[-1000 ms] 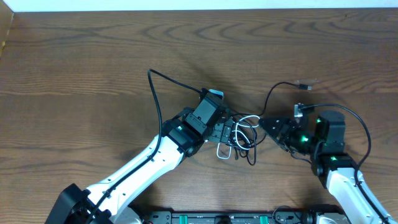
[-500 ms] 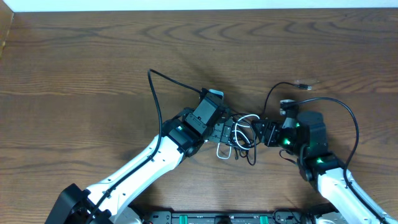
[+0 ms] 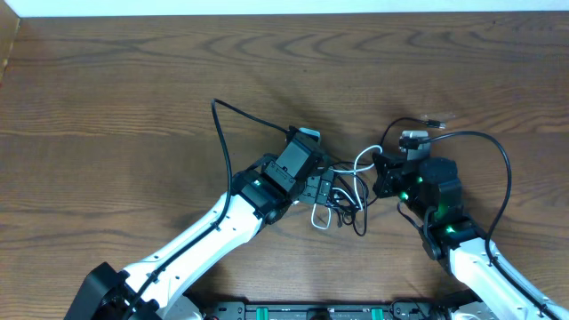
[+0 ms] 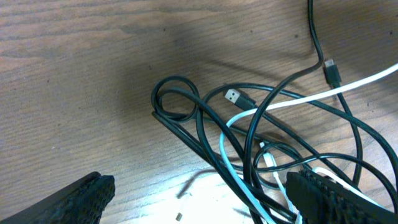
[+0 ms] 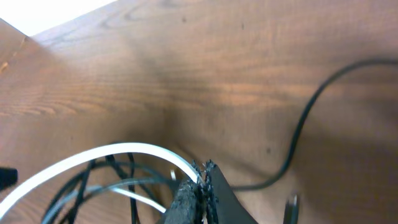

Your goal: Untangle cables

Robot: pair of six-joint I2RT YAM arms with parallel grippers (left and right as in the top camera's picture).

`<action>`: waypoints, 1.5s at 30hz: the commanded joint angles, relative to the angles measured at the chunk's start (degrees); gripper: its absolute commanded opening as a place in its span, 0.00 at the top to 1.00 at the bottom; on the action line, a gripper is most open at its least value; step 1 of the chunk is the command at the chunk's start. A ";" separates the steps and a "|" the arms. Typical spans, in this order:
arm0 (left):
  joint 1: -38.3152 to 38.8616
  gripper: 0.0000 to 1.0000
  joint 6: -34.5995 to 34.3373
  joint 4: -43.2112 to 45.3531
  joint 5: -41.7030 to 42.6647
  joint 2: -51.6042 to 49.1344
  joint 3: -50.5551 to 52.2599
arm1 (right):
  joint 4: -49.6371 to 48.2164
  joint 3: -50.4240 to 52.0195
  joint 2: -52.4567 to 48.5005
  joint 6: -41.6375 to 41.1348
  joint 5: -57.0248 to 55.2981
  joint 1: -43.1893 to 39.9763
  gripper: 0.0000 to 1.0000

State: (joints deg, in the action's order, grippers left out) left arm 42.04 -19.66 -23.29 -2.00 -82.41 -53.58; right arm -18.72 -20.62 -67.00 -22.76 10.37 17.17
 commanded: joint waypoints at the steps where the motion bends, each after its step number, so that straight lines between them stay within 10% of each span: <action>1: -0.24 0.05 -0.57 0.76 -0.11 -0.33 -0.74 | -0.33 -1.18 1.14 2.23 -0.90 0.39 0.99; 9: -0.24 0.06 -6.19 7.08 0.15 -7.39 -0.74 | -0.35 -1.25 4.42 2.25 1.11 0.39 0.99; 15: -0.24 0.47 -6.14 2.84 0.09 -10.38 -0.74 | -0.39 -1.57 7.58 2.32 0.55 -0.66 0.99; 45: -0.26 0.40 -6.21 -0.81 -9.27 -10.38 -0.74 | -7.17 -13.25 13.92 13.86 -28.55 -17.46 0.99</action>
State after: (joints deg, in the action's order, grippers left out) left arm 42.06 -25.52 -22.57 -5.82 -92.79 -53.63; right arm -24.03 -31.90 -53.98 -9.80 -11.33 0.97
